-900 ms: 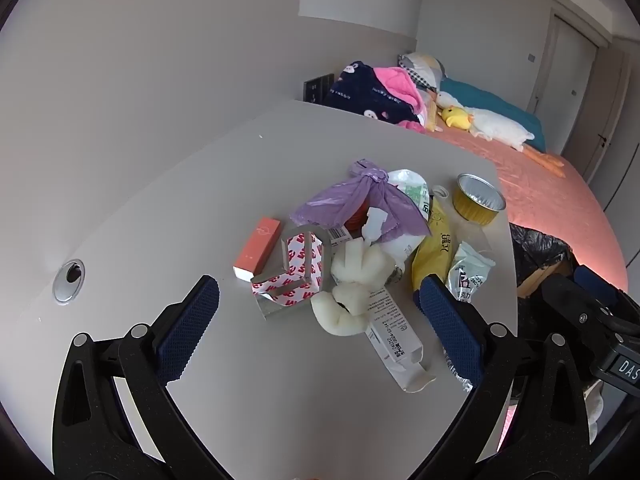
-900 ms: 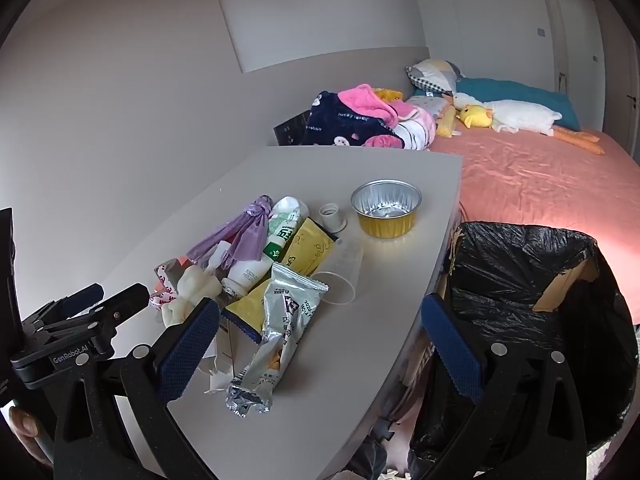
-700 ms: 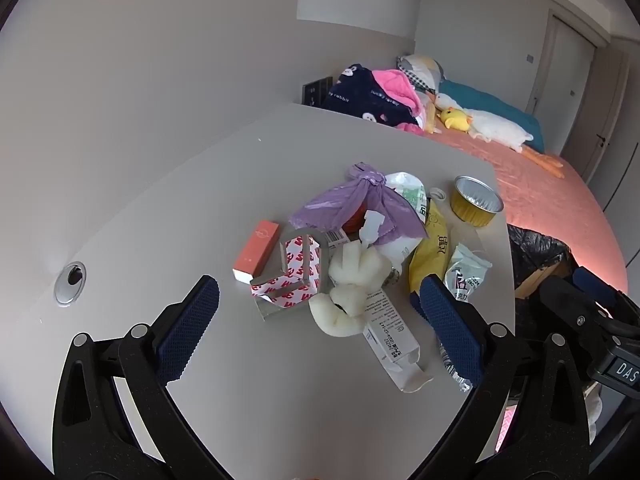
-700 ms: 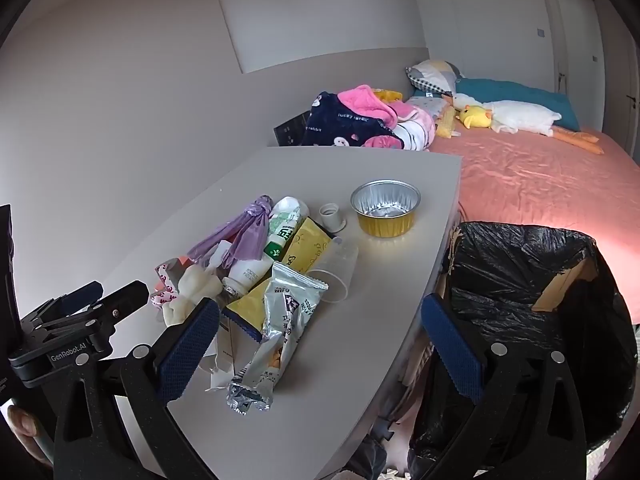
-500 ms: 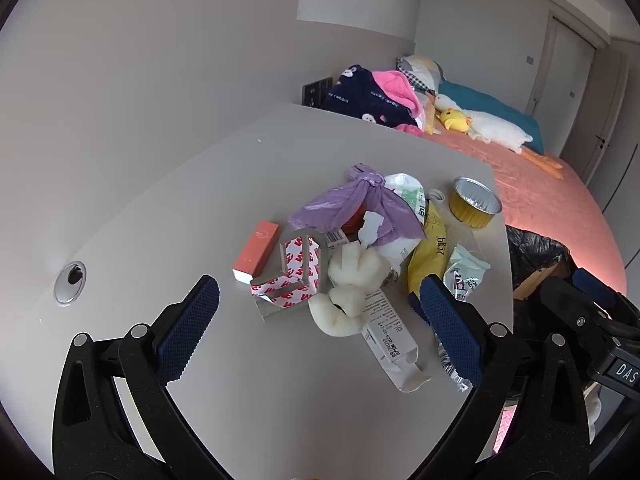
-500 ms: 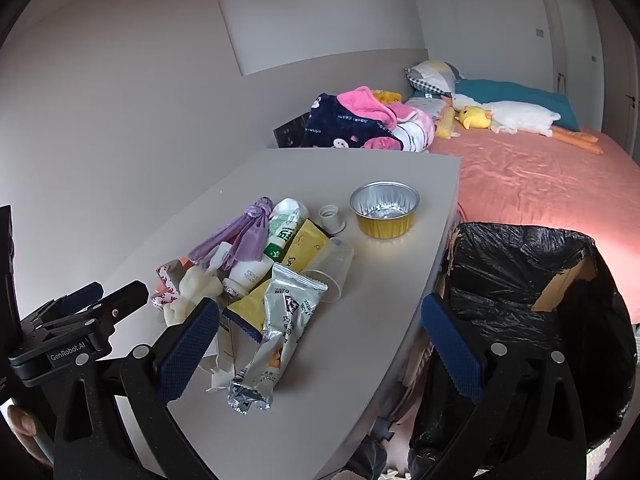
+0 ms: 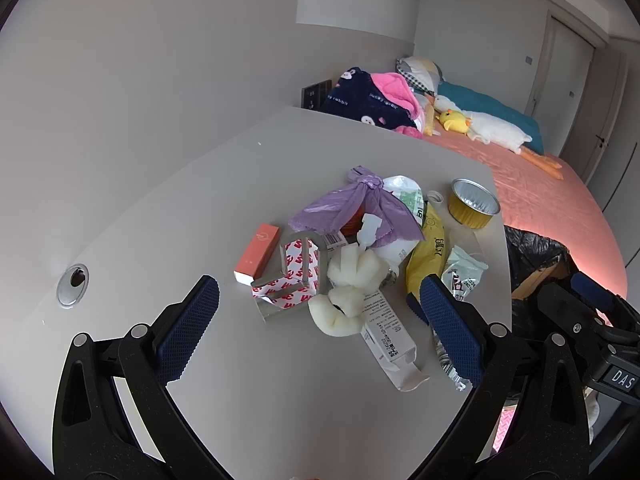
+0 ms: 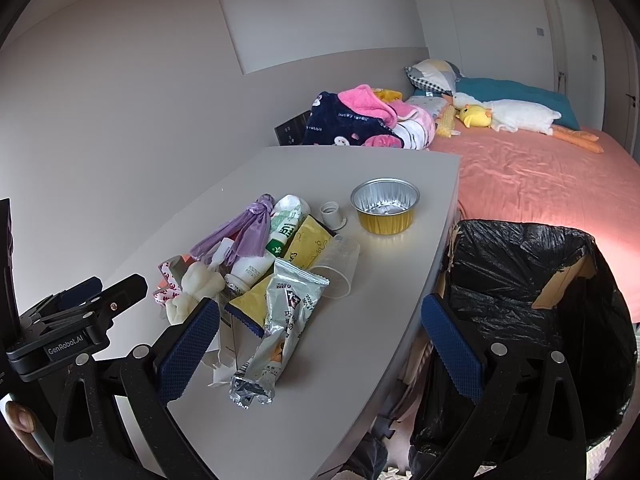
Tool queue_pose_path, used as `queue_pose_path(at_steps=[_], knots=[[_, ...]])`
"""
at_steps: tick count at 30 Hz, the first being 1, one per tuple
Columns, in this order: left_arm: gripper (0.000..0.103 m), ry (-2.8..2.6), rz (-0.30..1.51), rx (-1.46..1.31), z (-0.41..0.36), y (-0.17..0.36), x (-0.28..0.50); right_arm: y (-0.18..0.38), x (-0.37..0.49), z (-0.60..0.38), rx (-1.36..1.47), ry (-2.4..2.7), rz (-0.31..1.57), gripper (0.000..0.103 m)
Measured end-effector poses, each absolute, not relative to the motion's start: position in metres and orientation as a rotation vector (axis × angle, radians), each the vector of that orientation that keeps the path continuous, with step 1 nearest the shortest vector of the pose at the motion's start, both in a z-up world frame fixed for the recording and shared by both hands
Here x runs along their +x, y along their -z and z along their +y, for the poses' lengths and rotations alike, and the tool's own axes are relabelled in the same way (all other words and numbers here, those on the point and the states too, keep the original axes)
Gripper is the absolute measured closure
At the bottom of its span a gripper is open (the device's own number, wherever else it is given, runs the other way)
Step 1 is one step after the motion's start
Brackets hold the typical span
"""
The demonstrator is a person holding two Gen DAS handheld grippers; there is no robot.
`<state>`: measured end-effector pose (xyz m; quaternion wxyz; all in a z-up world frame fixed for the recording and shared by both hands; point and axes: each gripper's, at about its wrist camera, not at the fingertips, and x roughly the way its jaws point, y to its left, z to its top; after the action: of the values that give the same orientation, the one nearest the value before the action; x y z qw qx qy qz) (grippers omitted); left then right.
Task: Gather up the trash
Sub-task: 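Move both tools toward the trash pile on the table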
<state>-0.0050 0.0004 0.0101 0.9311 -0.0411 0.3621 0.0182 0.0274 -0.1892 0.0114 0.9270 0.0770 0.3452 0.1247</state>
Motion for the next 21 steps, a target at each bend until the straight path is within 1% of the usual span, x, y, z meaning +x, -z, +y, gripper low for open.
queue_pose_path(at_steps=[21], knots=[[0.006, -0.024, 0.722, -0.074, -0.0033, -0.0166, -0.0088, -0.0120, 0.0276, -0.1926, 0.163, -0.248, 0.712, 0.003]])
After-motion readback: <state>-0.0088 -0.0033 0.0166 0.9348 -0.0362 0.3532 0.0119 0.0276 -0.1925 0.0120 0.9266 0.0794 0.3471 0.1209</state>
